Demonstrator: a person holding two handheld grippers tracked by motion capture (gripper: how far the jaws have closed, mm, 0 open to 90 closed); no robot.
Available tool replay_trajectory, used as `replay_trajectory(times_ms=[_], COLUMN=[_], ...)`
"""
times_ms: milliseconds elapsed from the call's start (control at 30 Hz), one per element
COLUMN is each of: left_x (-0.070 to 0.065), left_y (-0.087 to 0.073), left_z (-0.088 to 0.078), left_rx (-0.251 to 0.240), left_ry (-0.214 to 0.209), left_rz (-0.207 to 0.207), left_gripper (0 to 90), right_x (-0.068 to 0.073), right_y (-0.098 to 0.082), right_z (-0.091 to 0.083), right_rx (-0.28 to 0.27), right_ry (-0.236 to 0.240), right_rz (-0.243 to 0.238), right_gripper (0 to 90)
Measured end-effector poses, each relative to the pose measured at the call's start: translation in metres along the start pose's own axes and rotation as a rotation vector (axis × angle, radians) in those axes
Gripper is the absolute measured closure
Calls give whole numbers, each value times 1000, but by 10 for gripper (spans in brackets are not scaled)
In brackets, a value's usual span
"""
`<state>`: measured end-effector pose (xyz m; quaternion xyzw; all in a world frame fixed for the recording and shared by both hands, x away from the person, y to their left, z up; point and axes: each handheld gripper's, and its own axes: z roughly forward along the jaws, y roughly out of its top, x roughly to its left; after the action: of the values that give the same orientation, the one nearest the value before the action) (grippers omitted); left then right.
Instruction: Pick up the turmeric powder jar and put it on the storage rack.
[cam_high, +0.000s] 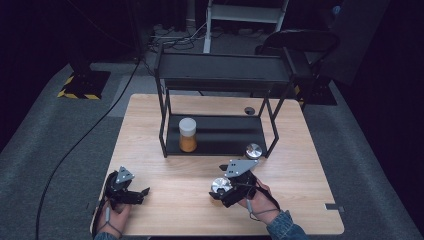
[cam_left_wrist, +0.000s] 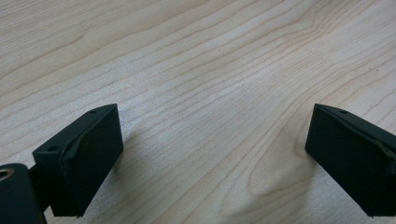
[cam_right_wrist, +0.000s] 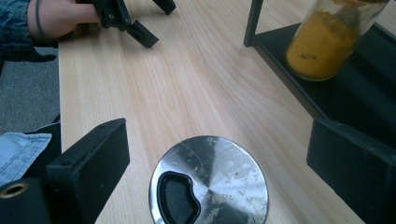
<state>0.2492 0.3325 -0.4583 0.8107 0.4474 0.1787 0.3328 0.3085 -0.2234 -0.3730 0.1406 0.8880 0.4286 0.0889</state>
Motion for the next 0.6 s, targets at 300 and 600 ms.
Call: replay_trajectory(times_ms=[300,600], left_x=[0,0], left_y=[0,0], left_z=[0,0], left_rx=[0,0], left_ry=[0,0], left_rz=[0,0], left_gripper=[41,41], right_x=[-1,-4], right_y=[2,6], right_z=[10,23], right_rx=[50,115], right_ry=[9,24], right_rz=[3,0], right_gripper=[78,103])
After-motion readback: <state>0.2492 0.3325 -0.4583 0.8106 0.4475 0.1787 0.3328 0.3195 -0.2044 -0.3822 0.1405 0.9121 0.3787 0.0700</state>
